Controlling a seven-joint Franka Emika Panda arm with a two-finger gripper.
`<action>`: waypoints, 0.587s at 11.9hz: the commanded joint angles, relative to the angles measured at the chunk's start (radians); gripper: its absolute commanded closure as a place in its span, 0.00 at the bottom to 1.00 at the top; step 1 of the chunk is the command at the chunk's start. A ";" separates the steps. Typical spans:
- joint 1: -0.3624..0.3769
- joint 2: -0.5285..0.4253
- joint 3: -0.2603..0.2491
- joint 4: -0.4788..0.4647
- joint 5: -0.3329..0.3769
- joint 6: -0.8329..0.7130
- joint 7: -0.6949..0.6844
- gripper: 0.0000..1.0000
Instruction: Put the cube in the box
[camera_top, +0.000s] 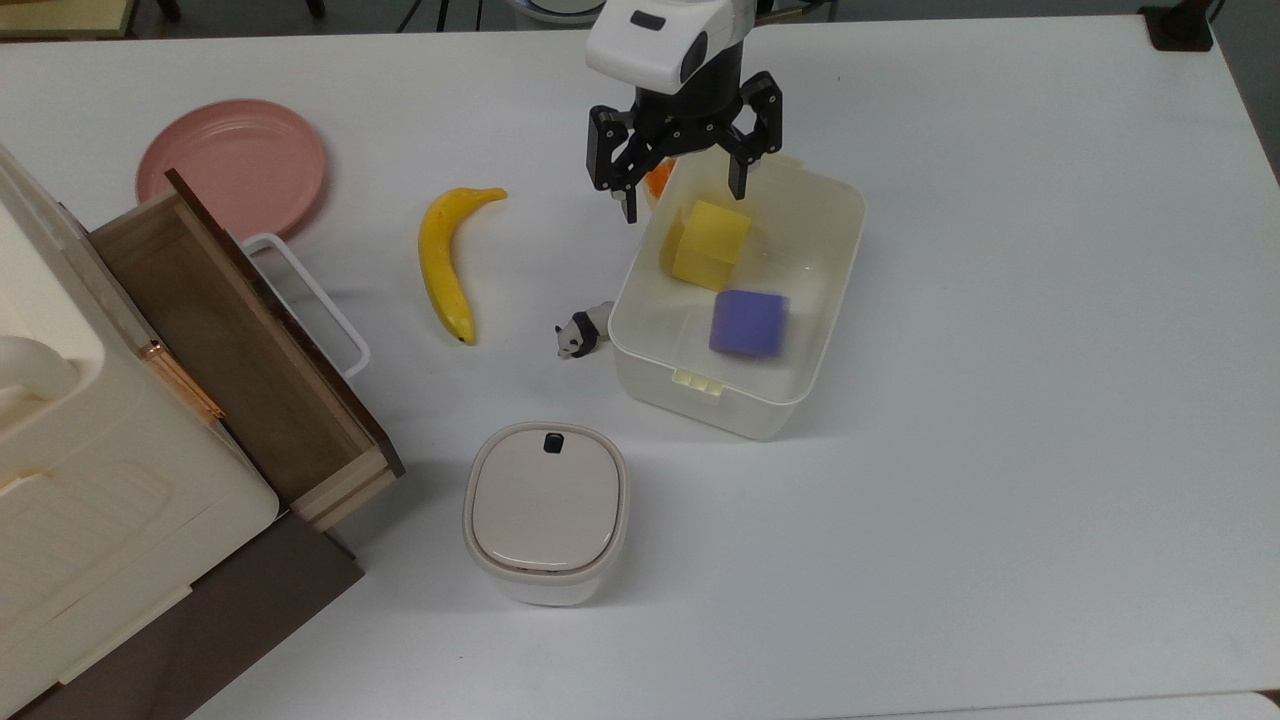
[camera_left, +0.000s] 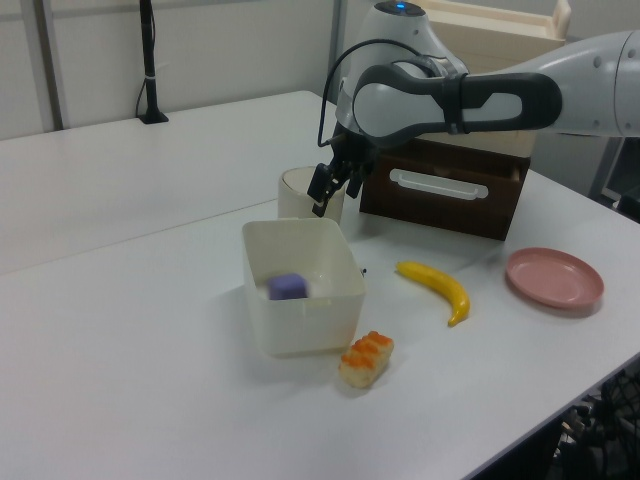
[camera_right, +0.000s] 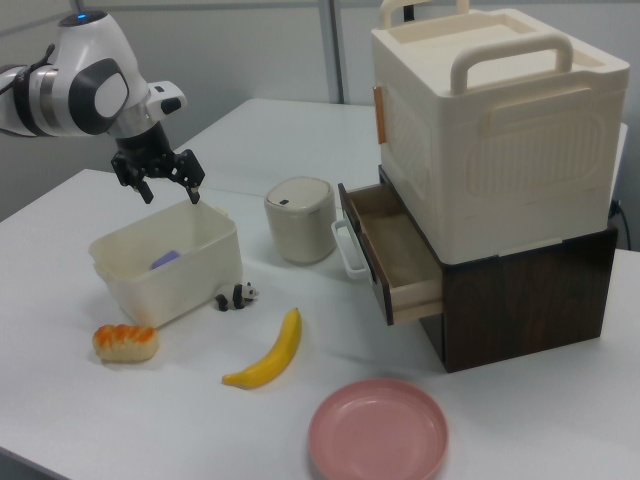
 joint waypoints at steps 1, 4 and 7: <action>-0.001 -0.008 0.000 0.013 -0.009 -0.042 0.014 0.00; -0.069 -0.095 -0.038 0.023 -0.001 -0.209 0.018 0.00; -0.080 -0.108 -0.139 0.134 -0.001 -0.413 0.020 0.00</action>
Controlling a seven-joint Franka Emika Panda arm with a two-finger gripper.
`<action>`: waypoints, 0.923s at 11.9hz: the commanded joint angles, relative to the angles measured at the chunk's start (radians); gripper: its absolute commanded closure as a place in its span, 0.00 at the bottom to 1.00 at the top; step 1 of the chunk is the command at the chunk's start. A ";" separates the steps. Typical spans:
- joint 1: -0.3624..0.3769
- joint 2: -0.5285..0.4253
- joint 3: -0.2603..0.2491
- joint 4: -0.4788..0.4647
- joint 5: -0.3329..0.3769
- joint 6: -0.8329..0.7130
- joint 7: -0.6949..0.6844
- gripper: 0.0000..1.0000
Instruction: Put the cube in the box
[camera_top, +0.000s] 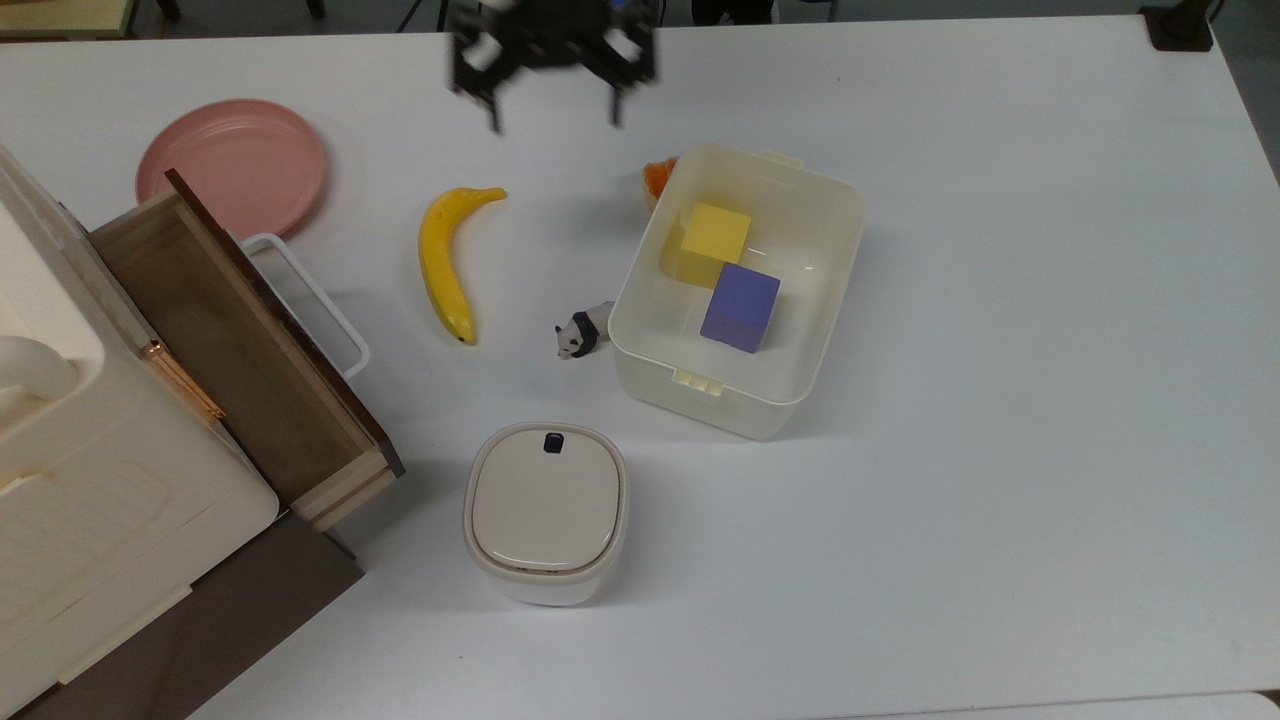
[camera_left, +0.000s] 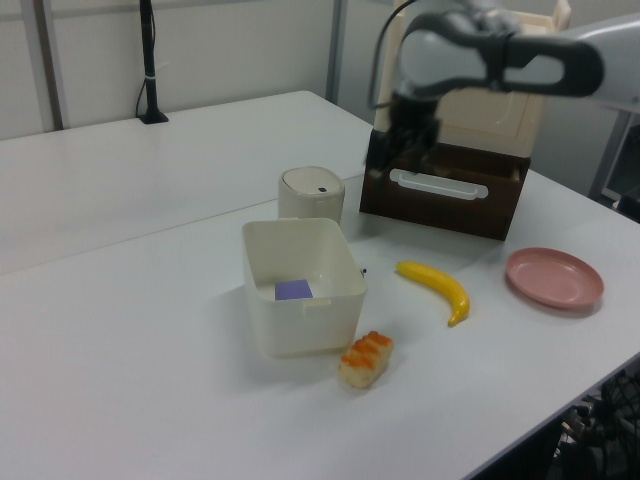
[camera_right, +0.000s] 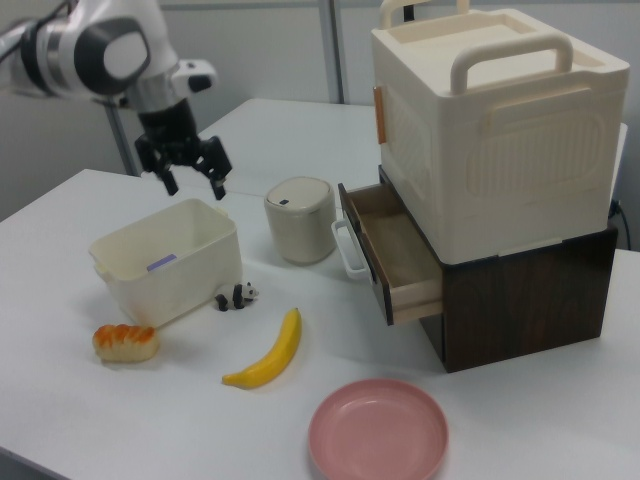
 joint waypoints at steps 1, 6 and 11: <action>0.004 -0.021 -0.082 0.062 0.009 -0.148 0.034 0.00; 0.006 -0.014 -0.111 0.059 0.075 -0.137 0.071 0.00; 0.006 -0.014 -0.113 0.058 0.078 -0.139 0.031 0.00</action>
